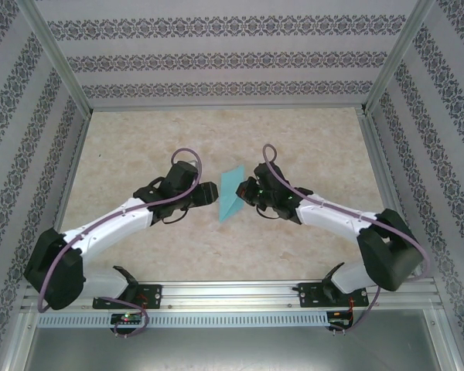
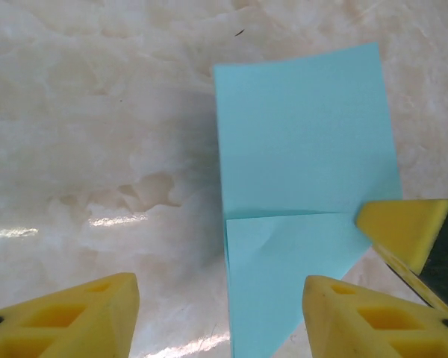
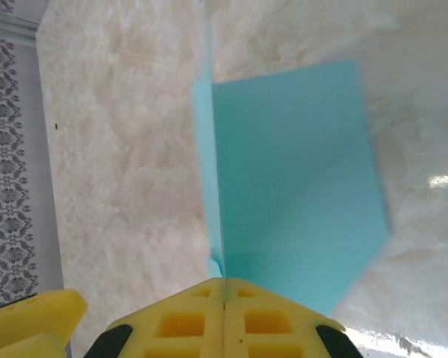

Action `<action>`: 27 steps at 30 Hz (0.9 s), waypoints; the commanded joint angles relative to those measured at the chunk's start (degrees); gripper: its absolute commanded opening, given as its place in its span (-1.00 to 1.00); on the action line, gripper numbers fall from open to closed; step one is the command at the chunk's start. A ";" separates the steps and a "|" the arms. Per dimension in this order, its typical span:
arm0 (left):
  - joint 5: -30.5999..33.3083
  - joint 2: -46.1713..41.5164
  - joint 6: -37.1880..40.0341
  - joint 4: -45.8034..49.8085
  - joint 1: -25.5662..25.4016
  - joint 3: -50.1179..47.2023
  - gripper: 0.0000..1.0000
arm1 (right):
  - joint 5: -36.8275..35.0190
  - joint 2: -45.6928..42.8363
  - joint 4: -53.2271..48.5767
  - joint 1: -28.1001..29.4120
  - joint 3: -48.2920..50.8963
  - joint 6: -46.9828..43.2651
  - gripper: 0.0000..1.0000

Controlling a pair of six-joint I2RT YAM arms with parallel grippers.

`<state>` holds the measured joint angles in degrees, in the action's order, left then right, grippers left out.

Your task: Fold a paper plane with a square sheet of paper (pick it up from the middle)

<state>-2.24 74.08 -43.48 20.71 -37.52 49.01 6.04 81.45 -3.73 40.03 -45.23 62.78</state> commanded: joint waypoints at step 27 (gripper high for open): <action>-14.88 13.09 37.85 -40.03 -3.88 -13.34 0.38 | -9.09 7.99 -4.93 2.68 -1.37 21.97 -1.00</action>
<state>-13.30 85.78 -11.94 -11.09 -40.56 37.10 -5.43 88.55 -8.25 43.31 -45.06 81.97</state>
